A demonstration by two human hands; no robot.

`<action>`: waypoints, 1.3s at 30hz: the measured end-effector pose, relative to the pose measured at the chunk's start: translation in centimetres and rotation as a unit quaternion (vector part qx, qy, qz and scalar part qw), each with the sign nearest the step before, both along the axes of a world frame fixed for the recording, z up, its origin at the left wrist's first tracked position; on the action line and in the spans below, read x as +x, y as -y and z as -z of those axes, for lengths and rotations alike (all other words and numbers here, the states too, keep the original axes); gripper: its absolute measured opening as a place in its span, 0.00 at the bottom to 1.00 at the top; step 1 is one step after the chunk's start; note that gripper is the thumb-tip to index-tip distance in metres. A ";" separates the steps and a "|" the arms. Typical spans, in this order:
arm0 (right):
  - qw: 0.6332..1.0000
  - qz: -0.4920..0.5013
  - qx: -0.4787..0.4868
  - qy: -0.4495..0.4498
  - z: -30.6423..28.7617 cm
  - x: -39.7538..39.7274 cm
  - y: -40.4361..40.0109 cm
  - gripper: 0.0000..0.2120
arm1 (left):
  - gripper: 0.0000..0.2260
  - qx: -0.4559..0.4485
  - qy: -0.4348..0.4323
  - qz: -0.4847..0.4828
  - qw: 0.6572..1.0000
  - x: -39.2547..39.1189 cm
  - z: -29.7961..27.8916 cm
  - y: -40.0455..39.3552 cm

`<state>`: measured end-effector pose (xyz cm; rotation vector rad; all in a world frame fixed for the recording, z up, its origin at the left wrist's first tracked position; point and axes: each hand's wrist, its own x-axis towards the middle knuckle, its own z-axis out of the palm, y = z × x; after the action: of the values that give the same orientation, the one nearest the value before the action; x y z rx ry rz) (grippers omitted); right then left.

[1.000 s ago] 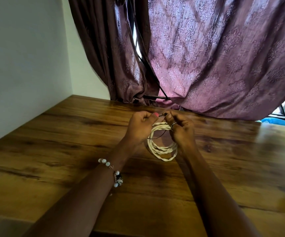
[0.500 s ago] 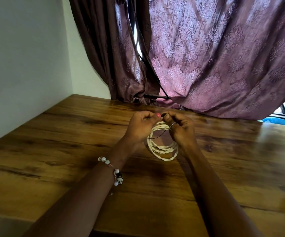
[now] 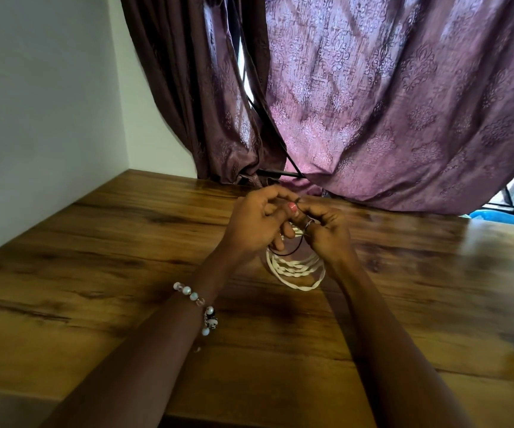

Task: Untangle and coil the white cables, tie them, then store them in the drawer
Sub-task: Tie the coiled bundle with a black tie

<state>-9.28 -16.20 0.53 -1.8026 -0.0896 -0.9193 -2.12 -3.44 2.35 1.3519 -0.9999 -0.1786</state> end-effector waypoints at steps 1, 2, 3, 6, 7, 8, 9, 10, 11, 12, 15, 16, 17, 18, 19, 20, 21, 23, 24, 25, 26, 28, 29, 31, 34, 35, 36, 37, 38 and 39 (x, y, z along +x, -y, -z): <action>1.000 0.000 -0.004 -0.004 0.0 -0.1 0.0 0.07 | 0.04 0.000 -0.010 0.004 1.000 0.1 -0.2 -0.2; 1.000 -0.001 -0.005 -0.012 0.0 -0.2 -0.1 0.08 | 0.03 0.001 -0.015 0.004 1.000 0.2 -0.4 -0.4; 1.000 -0.002 -0.004 -0.024 -0.1 -0.2 0.0 0.08 | 0.02 0.005 -0.010 -0.001 1.000 0.2 -0.5 -0.6; 0.998 -0.016 -0.020 -0.056 -0.4 -0.4 -0.2 0.08 | 0.02 0.005 0.047 -0.040 0.998 0.0 -0.6 -0.9; 0.998 -0.022 -0.020 -0.062 -0.5 -0.4 -0.3 0.07 | 0.02 0.005 0.073 -0.064 0.995 0.1 -0.5 -0.8; 0.998 -0.022 -0.016 -0.064 -0.5 -0.4 -0.2 0.06 | 0.03 0.005 0.096 -0.093 0.991 0.2 -0.4 -0.7; 0.998 -0.024 -0.003 -0.066 -0.5 -0.5 -0.1 0.05 | 0.04 0.000 0.111 -0.124 0.986 0.5 -0.3 -0.5; 0.997 -0.028 0.013 -0.068 -0.6 -0.7 -0.1 0.05 | 0.05 -0.014 0.111 -0.155 0.982 1.0 -0.1 -0.3; 0.996 -0.035 0.026 -0.076 -0.6 -0.9 -0.1 0.05 | 0.05 -0.039 0.095 -0.179 0.979 1.5 0.0 -0.2; 0.995 -0.048 0.036 -0.085 -0.5 -1.1 0.0 0.06 | 0.06 -0.067 0.061 -0.193 0.977 1.9 0.0 -0.1; 0.988 -0.079 0.067 -0.112 -0.5 -1.4 0.1 0.07 | 0.08 -0.086 -0.068 -0.216 0.970 3.1 0.0 -0.1; 0.987 -0.086 0.077 -0.112 -0.6 -1.4 0.0 0.07 | 0.09 -0.081 -0.122 -0.210 0.967 3.2 -0.1 -0.2; 0.987 -0.090 0.080 -0.109 -0.6 -1.2 0.0 0.07 | 0.09 -0.081 -0.180 -0.198 0.960 3.3 -0.2 -0.2; 0.988 -0.085 0.073 -0.108 -0.6 -1.2 -0.1 0.07 | 0.10 -0.089 -0.234 -0.184 0.951 3.4 -0.3 -0.3; 0.988 -0.082 0.071 -0.109 -0.6 -1.2 -0.2 0.08 | 0.10 -0.102 -0.281 -0.171 0.939 3.4 -0.5 -0.3; 0.988 -0.083 0.068 -0.108 -0.6 -1.2 -0.2 0.07 | 0.10 -0.123 -0.324 -0.158 0.925 3.5 -0.7 -0.4; 0.988 -0.083 0.070 -0.110 -0.6 -1.2 -0.3 0.06 | 0.10 -0.146 -0.362 -0.145 0.909 3.6 -0.9 -0.5; 0.986 -0.087 0.090 -0.108 -1.0 -1.5 -0.6 0.02 | 0.10 -0.191 -0.422 -0.125 0.877 4.0 -1.1 -0.6; 0.985 -0.089 0.103 -0.109 -1.2 -1.6 -0.9 0.03 | 0.10 -0.213 -0.443 -0.118 0.863 4.2 -1.1 -0.7; 0.983 -0.086 0.113 -0.117 -1.4 -1.6 -1.0 0.03 | 0.10 -0.236 -0.458 -0.111 0.850 4.2 -1.0 -0.8; 0.981 -0.079 0.121 -0.130 -1.5 -1.6 -1.1 0.03 | 0.09 -0.255 -0.471 -0.101 0.839 4.3 -0.9 -0.8; 0.977 -0.060 0.140 -0.148 -1.6 -1.6 -1.1 0.02 | 0.08 -0.268 -0.478 -0.079 0.833 4.4 -0.5 -0.7; 0.975 -0.054 0.157 -0.149 -1.5 -1.6 -0.9 0.02 | 0.07 -0.259 -0.468 -0.067 0.842 4.4 -0.3 -0.6; 0.970 -0.044 0.193 -0.142 -1.1 -1.5 -0.4 0.05 | 0.04 -0.203 -0.411 -0.042 0.887 4.4 0.1 -0.2; 0.960 -0.032 0.244 -0.132 -0.8 -1.3 0.3 0.11 | 0.02 -0.072 -0.271 0.019 0.960 3.1 0.7 0.6; 0.958 -0.027 0.252 -0.130 -0.6 -1.2 0.6 0.08 | 0.06 -0.035 -0.227 0.042 0.972 2.5 1.1 0.8; 0.957 -0.027 0.259 -0.129 -0.5 -1.1 0.7 0.06 | 0.12 -0.004 -0.184 0.062 0.981 2.2 1.6 1.2; 0.956 -0.022 0.265 -0.127 -0.4 -1.0 1.0 0.07 | 0.17 0.035 -0.105 0.062 0.992 1.8 2.1 1.5; 0.954 -0.018 0.270 -0.129 -0.2 -0.9 1.1 0.08 | 0.19 0.074 0.006 0.045 0.996 1.7 2.5 1.7; 0.953 -0.014 0.273 -0.129 -0.2 -0.8 1.2 0.07 | 0.17 0.107 0.121 0.015 0.987 1.6 2.7 1.7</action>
<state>-10.10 -17.38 0.69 -1.3784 0.2809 -0.6028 -0.54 -5.14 -0.31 1.5819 -1.2334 -0.1503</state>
